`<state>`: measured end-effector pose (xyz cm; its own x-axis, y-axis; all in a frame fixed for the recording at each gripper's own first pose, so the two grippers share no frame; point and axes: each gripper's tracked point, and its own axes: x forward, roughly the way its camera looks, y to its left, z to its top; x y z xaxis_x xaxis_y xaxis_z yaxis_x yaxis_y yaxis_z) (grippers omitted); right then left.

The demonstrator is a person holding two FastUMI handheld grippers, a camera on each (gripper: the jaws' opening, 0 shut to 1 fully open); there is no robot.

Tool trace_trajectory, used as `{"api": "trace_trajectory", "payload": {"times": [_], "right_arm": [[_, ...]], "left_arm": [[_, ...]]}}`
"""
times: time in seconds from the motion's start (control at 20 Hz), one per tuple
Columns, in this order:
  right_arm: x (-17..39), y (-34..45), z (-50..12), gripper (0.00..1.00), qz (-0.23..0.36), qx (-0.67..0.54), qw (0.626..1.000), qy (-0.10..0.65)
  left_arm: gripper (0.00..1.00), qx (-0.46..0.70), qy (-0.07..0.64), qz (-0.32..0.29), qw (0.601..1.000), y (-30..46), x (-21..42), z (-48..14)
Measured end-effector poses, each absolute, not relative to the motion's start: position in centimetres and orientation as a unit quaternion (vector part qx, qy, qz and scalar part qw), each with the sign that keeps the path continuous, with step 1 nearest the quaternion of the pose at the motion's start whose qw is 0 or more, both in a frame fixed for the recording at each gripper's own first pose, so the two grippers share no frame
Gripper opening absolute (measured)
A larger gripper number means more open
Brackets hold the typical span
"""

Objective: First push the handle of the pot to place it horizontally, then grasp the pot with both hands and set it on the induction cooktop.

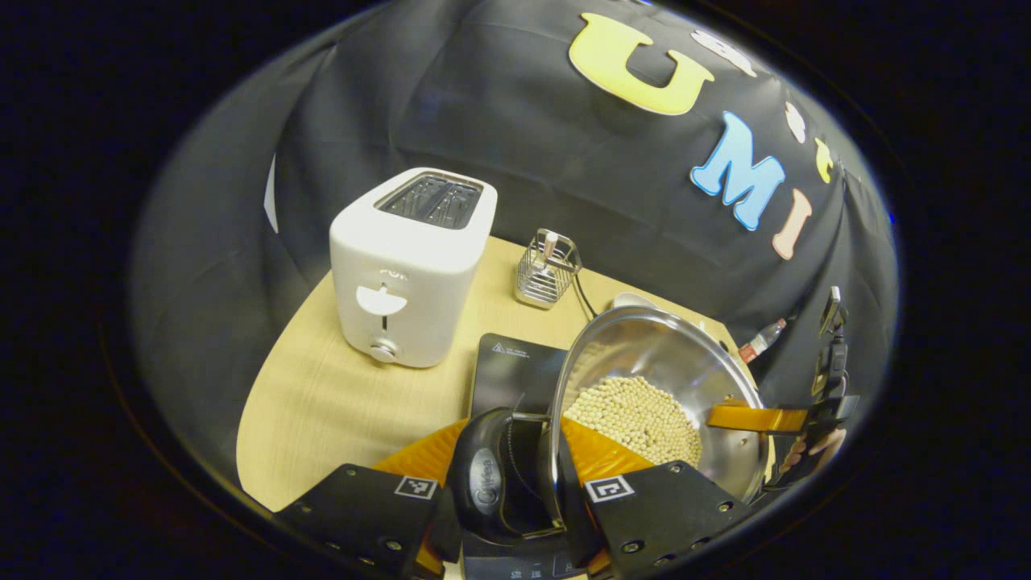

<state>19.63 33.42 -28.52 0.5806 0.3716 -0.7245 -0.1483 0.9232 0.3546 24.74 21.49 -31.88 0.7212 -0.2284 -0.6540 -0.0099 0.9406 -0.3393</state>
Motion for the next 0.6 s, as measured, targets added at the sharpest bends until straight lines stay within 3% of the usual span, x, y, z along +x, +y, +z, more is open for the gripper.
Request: {"api": "trace_trajectory", "payload": {"times": [0.1,0.15,0.2,0.35,0.55,0.6], "right_arm": [[20.3,33.8,-29.2,0.50,0.142,0.131,0.881,0.432],[20.5,33.9,-29.6,0.54,0.138,0.133,0.879,0.436],[20.6,34.1,-30.0,0.51,0.135,0.135,0.879,0.438],[21.0,34.7,-30.7,0.51,0.136,0.133,0.881,0.433],[21.0,35.0,-32.3,0.54,0.140,0.137,0.878,0.436],[21.0,35.1,-32.7,0.55,0.137,0.140,0.877,0.440]], "left_arm": [[0.55,-0.164,0.368,-0.058,0.913,21.7,25.4,-32.7],[0.55,-0.162,0.368,-0.057,0.914,21.9,25.5,-33.0],[0.51,-0.160,0.369,-0.056,0.914,22.2,25.8,-33.4],[0.55,-0.163,0.366,-0.061,0.914,22.5,26.2,-34.4],[0.51,-0.164,0.357,-0.061,0.918,22.9,26.6,-35.4],[0.55,-0.155,0.358,-0.066,0.918,22.9,26.8,-35.5]]}}
